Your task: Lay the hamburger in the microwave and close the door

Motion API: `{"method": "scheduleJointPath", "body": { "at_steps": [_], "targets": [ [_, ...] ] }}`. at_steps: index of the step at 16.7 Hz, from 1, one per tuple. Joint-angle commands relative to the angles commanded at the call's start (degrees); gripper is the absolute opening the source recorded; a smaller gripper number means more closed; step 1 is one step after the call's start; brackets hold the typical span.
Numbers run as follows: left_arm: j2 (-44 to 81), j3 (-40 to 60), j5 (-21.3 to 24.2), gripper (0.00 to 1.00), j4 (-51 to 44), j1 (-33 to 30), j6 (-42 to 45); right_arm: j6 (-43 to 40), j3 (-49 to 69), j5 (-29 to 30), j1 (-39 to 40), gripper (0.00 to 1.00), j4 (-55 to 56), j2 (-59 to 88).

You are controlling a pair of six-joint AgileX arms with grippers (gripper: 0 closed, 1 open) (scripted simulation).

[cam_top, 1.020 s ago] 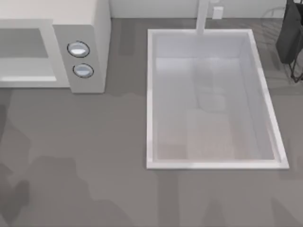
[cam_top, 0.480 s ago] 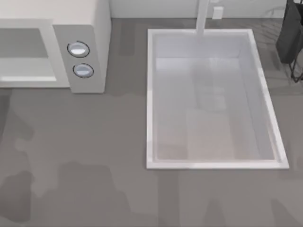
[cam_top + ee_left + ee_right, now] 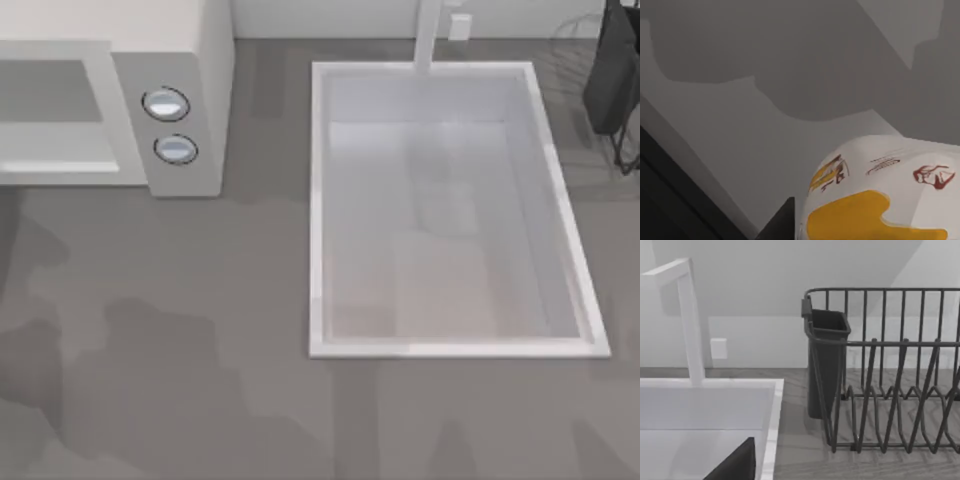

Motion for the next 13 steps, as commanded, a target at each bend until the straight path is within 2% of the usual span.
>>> {"method": "scheduleJointPath", "body": {
  "at_steps": [4, 13],
  "targets": [
    [7.52, 0.16, 1.93, 0.0, 19.7, -0.58, -8.48, 0.0, 0.0, 0.0, 0.0, 1.0, 0.0, 0.0],
    [24.95, -1.8, 6.97, 0.0, 73.25, -2.67, -32.69, 0.0, 0.0, 0.0, 0.0, 1.0, 0.0, 0.0]
  ]
}}
